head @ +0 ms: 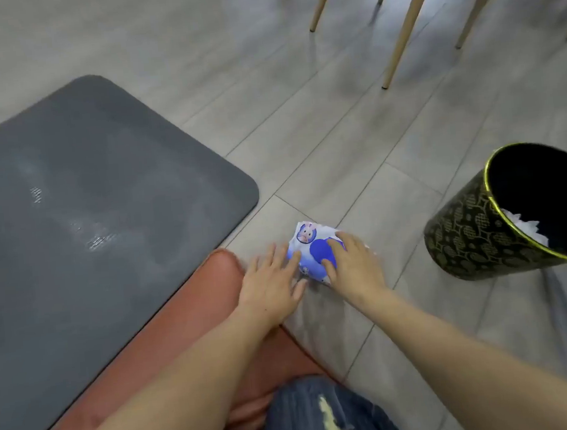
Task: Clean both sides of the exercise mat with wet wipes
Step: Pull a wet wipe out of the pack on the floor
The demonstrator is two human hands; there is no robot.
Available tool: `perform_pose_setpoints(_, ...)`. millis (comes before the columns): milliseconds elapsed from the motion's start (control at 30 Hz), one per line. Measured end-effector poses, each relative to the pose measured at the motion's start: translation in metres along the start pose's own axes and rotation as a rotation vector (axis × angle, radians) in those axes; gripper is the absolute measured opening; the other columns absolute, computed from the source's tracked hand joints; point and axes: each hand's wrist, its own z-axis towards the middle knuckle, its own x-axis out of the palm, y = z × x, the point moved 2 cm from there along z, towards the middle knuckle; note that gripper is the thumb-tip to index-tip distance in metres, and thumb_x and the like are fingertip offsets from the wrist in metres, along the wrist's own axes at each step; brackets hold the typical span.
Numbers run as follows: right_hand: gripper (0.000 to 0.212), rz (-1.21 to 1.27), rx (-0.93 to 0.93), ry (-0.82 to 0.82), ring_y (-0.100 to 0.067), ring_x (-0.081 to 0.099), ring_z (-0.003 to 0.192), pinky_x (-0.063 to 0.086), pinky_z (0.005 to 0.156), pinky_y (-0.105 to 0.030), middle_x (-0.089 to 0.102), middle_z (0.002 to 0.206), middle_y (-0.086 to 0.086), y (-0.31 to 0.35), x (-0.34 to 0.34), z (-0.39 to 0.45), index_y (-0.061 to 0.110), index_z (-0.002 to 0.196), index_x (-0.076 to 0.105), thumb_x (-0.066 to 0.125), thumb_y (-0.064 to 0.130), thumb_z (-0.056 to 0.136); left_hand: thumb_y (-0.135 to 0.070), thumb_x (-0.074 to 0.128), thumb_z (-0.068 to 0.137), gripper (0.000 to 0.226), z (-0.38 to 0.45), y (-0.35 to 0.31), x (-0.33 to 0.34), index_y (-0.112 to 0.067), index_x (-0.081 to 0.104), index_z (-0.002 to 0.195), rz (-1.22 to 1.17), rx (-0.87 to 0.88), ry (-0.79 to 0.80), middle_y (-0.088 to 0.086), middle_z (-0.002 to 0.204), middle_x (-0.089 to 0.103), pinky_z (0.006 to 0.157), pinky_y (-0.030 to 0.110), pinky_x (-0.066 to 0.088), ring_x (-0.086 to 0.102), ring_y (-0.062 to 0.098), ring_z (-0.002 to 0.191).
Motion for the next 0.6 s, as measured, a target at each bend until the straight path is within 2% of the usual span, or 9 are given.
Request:
perform_pose_setpoints(133,0.037,0.009,0.004,0.051,-0.028,0.049,0.123,0.043,0.1,-0.038,0.054,0.136,-0.006,-0.009,0.026,0.016,0.009,0.125,0.061,0.056,0.032,0.096,-0.06,0.002,0.091,0.082,0.022,0.004,0.024,-0.028,0.022,0.164,0.018,0.027,0.035,0.003,0.174,0.01,0.124,0.051,0.016,0.008,0.03,0.159)
perform_pose_setpoints(233,0.044,0.023,0.01,0.09,-0.03,0.048,0.123,0.043,0.1,-0.04,0.05,0.14,-0.007,-0.018,0.04,0.015,0.01,0.133,0.056,0.057,0.034,0.096,-0.059,0.013,0.103,0.069,0.027,0.005,0.04,-0.031,0.012,0.165,0.031,0.049,0.108,-0.001,0.175,0.001,0.127,0.051,0.008,0.0,0.027,0.16)
perform_pose_setpoints(333,0.044,0.079,0.026,0.068,-0.031,0.045,0.125,0.043,0.101,-0.041,0.047,0.142,-0.008,-0.023,0.043,0.015,0.012,0.138,0.053,0.057,0.03,0.098,-0.066,-0.005,0.089,0.084,0.028,0.006,0.044,-0.033,0.009,0.165,0.056,0.041,0.137,-0.002,0.174,0.003,0.127,0.054,0.001,-0.003,0.028,0.16)
perform_pose_setpoints(467,0.038,0.174,0.033,0.042,-0.029,0.044,0.125,0.044,0.101,-0.04,0.051,0.138,-0.005,-0.024,0.045,0.017,0.014,0.134,0.057,0.055,0.029,0.099,-0.064,0.018,0.104,0.07,0.029,0.0,0.043,-0.033,0.007,0.166,0.049,-0.013,0.16,-0.003,0.174,0.001,0.127,0.056,-0.006,-0.009,0.027,0.16)
perform_pose_setpoints(600,0.03,0.207,0.007,0.006,-0.029,0.048,0.12,0.043,0.099,-0.037,0.059,0.128,-0.005,-0.027,0.037,0.02,0.012,0.125,0.062,0.055,0.025,0.099,-0.064,0.018,0.104,0.07,0.029,-0.004,0.042,-0.035,0.001,0.165,0.051,-0.037,0.176,-0.005,0.174,-0.001,0.126,0.058,-0.005,-0.01,0.026,0.16)
